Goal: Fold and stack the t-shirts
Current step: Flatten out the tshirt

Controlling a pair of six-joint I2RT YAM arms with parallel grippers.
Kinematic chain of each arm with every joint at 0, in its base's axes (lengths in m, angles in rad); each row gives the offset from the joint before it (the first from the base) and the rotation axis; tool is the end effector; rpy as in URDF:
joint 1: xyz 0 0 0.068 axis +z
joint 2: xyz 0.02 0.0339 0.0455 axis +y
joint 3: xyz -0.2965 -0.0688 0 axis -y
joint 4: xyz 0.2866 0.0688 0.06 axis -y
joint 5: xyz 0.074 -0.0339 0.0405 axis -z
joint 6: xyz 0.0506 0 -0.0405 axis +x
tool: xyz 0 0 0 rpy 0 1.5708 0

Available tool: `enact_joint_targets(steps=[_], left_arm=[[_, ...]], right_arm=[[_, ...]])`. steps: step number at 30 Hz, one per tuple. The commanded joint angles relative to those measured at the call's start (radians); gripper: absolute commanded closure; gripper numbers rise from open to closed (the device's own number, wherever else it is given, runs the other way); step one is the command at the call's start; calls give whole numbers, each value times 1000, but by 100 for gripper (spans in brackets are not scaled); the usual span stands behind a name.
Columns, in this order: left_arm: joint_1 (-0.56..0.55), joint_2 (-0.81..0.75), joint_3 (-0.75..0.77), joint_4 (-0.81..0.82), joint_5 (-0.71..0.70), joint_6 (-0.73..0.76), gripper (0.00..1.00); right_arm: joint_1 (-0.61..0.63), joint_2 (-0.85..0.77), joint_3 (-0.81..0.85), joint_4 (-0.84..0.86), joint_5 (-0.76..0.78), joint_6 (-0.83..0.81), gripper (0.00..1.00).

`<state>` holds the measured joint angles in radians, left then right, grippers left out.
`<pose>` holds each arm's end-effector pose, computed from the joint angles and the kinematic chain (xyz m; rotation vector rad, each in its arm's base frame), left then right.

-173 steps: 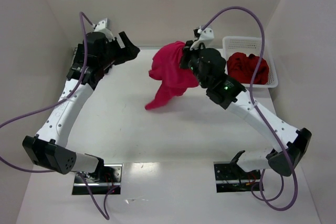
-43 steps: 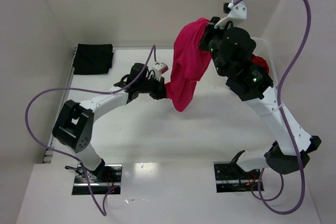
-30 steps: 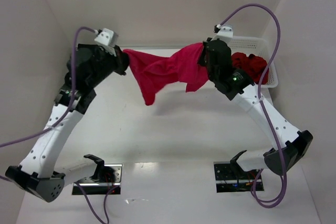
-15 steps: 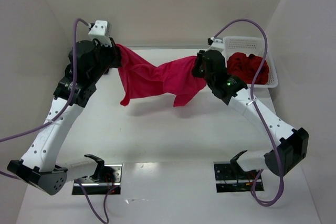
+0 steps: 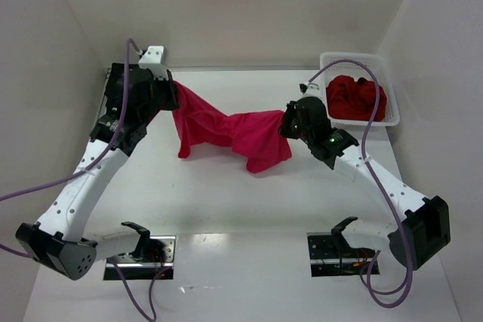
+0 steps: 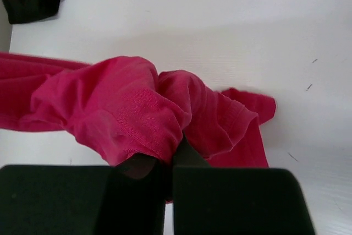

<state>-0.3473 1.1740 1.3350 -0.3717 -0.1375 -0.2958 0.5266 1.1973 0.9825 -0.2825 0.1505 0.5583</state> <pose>0.2845 -0.0956 0.4662 -0.0535 1.7914 -0.3405 0.2749 0.1511 0.3279 0.1275 2.0982 0.5094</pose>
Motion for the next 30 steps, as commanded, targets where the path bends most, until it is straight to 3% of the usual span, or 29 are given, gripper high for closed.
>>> enact_joint_targets(steps=[1, 7, 8, 11, 17, 23, 27, 30], left_arm=[[7, -14, 13, 31, -83, 18, 100], [7, 16, 111, 50, -256, 80, 100], [17, 25, 112, 62, -343, 80, 100], [66, 39, 170, 65, -413, 80, 100], [85, 49, 204, 85, -461, 95, 100], [94, 82, 204, 68, -413, 47, 100], [94, 93, 214, 25, -363, -5, 100], [94, 102, 120, 25, -263, -28, 100]], right_arm=[[-13, -71, 63, 42, 113, 6, 100], [-123, -16, 339, 6, 294, -1, 100], [-152, 2, 419, -22, 343, -1, 100], [-241, 44, 508, -43, 354, -26, 100], [-292, 44, 604, 3, 304, -89, 100], [-292, 44, 559, 3, 176, -54, 100], [-292, 44, 420, -21, 40, -11, 100], [-292, 35, 302, -30, -38, 5, 100]])
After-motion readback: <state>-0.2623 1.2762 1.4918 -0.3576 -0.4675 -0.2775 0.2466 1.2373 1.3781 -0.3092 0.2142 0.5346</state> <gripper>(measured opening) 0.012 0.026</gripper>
